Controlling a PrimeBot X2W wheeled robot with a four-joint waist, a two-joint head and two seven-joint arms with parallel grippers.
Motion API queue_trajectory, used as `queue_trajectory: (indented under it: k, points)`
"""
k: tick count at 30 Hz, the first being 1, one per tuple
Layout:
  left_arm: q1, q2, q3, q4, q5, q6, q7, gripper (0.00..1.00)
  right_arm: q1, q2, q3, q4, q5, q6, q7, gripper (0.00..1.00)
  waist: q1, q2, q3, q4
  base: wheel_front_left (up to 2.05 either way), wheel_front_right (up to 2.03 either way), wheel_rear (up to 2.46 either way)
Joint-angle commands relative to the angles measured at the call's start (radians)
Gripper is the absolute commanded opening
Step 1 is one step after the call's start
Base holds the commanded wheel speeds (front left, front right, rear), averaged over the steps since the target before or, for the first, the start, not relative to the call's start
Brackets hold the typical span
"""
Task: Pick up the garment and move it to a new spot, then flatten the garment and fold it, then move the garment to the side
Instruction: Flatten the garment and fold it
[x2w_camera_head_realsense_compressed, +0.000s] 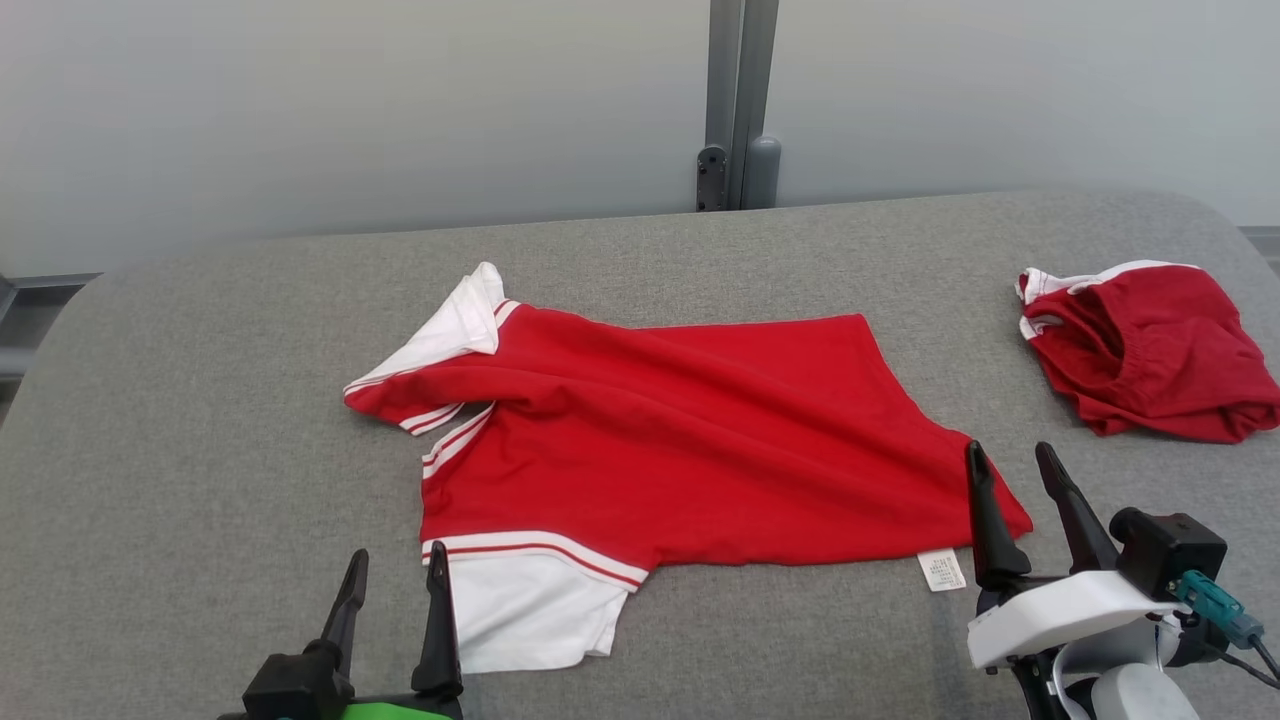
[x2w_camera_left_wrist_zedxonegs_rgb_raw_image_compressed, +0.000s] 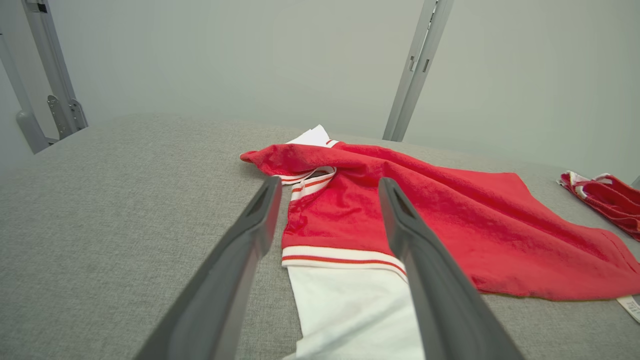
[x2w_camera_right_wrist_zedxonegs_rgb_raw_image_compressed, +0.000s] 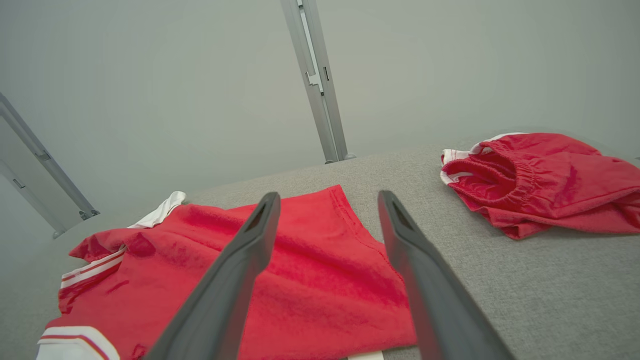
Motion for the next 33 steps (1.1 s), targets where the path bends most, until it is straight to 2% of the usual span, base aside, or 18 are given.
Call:
queue_trajectory:
  k: [1, 12, 23, 33]
  points:
    - [0.000, 0.002, 0.000, 0.002, 0.004, 0.004, 0.000, 1.00, -0.004, -0.003, 0.003, -0.002, -0.010, -0.001, -0.008, 1.00, 0.0000, 0.0000, -0.001, 0.000, 0.00, 0.00, 0.00]
    - [0.000, 0.004, -0.003, 0.020, 0.006, -0.001, 0.002, 1.00, -0.006, -0.003, 0.013, 0.001, -0.017, -0.001, 0.003, 1.00, 0.0000, 0.0000, 0.001, 0.006, 0.00, 0.00, 0.00]
    - [0.041, 0.040, -0.033, 0.139, -0.033, -0.031, 0.155, 1.00, -0.018, -0.003, 0.001, 0.003, -0.020, -0.001, 0.008, 1.00, 0.0000, 0.0000, 0.033, -0.005, 0.00, 0.00, 0.00]
    - [-0.033, 0.037, -0.021, 0.254, -0.053, -0.034, 0.108, 1.00, -0.038, -0.003, 0.000, 0.001, -0.024, -0.001, 0.013, 1.00, 0.0000, 0.0000, 0.069, -0.020, 0.00, 0.00, 0.00]
